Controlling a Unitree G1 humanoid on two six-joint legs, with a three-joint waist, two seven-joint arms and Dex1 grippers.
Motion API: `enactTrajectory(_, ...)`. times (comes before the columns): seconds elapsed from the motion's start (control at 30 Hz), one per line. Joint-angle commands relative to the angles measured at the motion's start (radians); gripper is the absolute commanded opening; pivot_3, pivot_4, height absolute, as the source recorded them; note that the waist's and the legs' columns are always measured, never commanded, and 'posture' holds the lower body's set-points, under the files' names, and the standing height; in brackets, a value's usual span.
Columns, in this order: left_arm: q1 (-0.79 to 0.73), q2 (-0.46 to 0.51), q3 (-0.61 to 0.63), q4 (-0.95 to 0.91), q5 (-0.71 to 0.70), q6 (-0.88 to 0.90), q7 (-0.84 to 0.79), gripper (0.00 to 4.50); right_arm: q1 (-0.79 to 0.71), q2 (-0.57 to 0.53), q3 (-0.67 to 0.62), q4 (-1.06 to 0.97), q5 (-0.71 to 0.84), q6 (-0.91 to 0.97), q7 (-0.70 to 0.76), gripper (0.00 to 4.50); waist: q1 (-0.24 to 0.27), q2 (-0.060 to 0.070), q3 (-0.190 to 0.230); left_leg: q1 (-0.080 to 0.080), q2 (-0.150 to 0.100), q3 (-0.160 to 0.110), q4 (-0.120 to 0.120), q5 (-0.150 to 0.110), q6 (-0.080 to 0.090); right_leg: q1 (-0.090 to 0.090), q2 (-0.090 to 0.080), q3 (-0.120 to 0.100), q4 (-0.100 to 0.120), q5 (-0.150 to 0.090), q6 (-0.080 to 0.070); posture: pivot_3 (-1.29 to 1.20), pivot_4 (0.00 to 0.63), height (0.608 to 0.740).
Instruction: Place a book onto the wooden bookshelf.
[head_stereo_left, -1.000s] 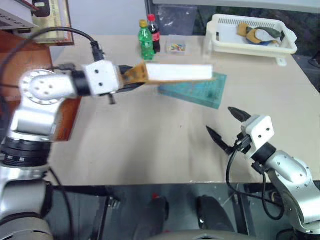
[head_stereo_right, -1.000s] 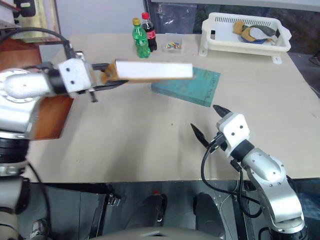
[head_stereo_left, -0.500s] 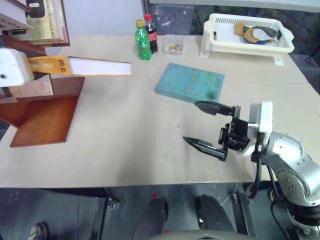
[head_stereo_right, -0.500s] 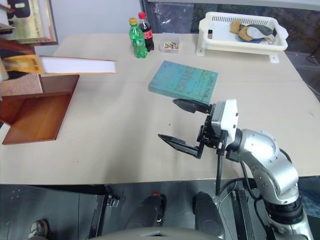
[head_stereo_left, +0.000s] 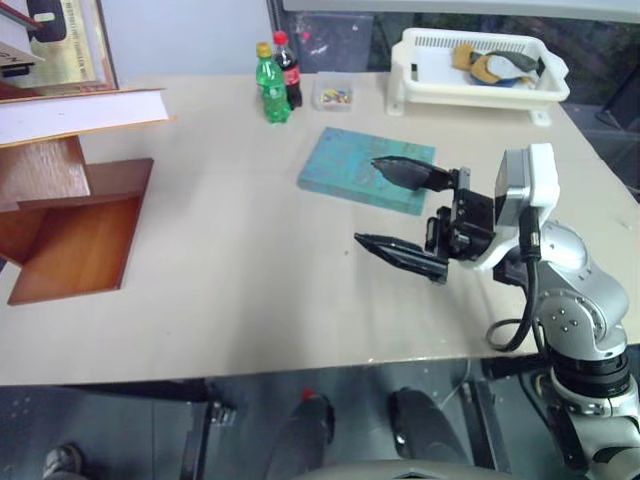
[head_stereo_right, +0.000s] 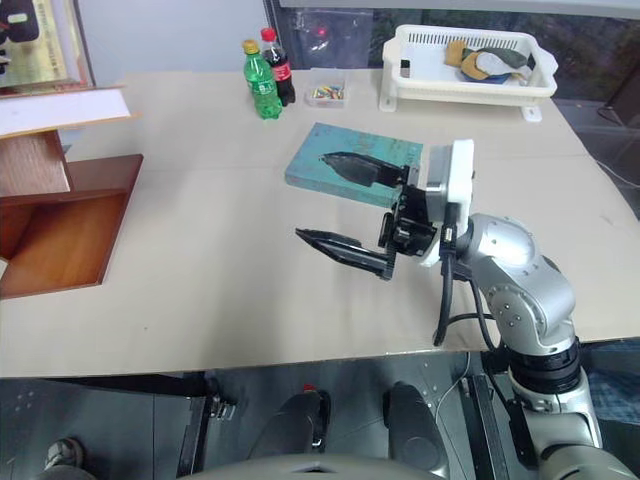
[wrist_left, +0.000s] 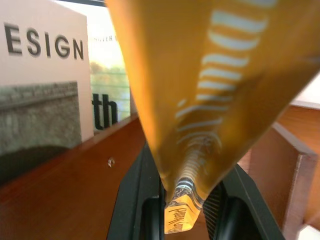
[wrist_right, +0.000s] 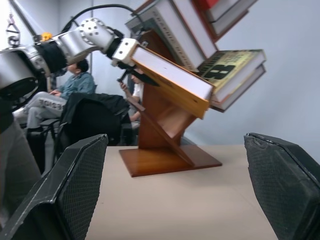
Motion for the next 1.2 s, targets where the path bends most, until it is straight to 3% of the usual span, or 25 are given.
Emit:
enactTrajectory(0.03,0.037,-0.031,0.149,-0.099,-0.068,0.070,-0.108,0.95,-0.020,0.013,0.010,0.021,-0.013,-0.041,0.027,4.50,0.001,0.000,0.000,-0.001,0.000,0.000,0.000,0.000,0.000,0.000,0.000,0.000,0.000,0.000,0.000,0.00,0.150,0.740)
enactTrajectory(0.13,0.110,-0.097,0.287,-0.250,-0.083,0.180,-0.210,0.95,-0.040,0.023,0.018,0.067,-0.027,-0.066,0.064,4.50,0.002,0.000,0.000,-0.002,0.000,0.001,0.000,0.000,0.000,-0.001,0.000,0.001,-0.001,0.000,0.000,0.00,0.150,0.740)
enactTrajectory(0.33,0.237,-0.156,0.503,-0.425,0.067,0.317,-0.301,0.95,-0.063,0.045,0.032,0.128,-0.045,-0.112,0.115,4.50,0.003,0.000,0.000,-0.005,0.000,0.000,0.000,-0.001,-0.001,-0.003,-0.001,0.000,-0.003,0.001,-0.001,0.00,0.150,0.740)
enactTrajectory(0.57,0.260,-0.106,0.604,-0.415,0.152,0.315,-0.332,0.95,-0.073,0.060,0.031,0.157,-0.049,-0.126,0.135,4.50,0.005,0.000,0.000,-0.005,0.000,0.000,0.000,-0.001,-0.001,-0.003,-0.001,0.000,-0.003,0.001,-0.002,0.00,0.150,0.740)
enactTrajectory(0.67,0.268,-0.064,0.628,-0.337,0.258,0.282,-0.309,0.95,-0.079,0.067,0.033,0.163,-0.055,-0.131,0.140,4.50,0.005,0.000,0.000,-0.004,0.000,0.000,0.000,-0.001,-0.001,-0.003,-0.001,-0.001,-0.003,0.001,-0.002,0.00,0.150,0.740)
enactTrajectory(0.77,0.279,-0.032,0.611,-0.238,0.322,0.220,-0.278,0.95,-0.086,0.074,0.032,0.161,-0.053,-0.130,0.133,4.50,0.004,0.000,0.001,-0.004,0.000,0.000,0.000,-0.001,-0.001,-0.003,-0.001,0.000,-0.003,0.001,-0.002,0.00,0.150,0.740)
enactTrajectory(1.1,0.236,0.040,0.238,-0.009,0.332,0.229,0.013,0.95,-0.049,0.059,0.037,0.066,-0.048,-0.090,0.077,4.50,0.006,-0.001,0.000,-0.004,0.000,0.000,-0.001,-0.001,-0.001,-0.003,-0.001,0.000,-0.003,0.001,-0.002,0.00,0.150,0.740)
enactTrajectory(1.2,0.225,0.050,0.188,0.009,0.325,0.244,0.039,0.95,-0.046,0.057,0.039,0.046,-0.036,-0.076,0.069,4.50,0.005,0.001,0.001,-0.004,-0.001,0.000,-0.001,-0.001,-0.001,-0.003,-0.001,0.000,-0.001,0.001,-0.002,0.00,0.150,0.740)
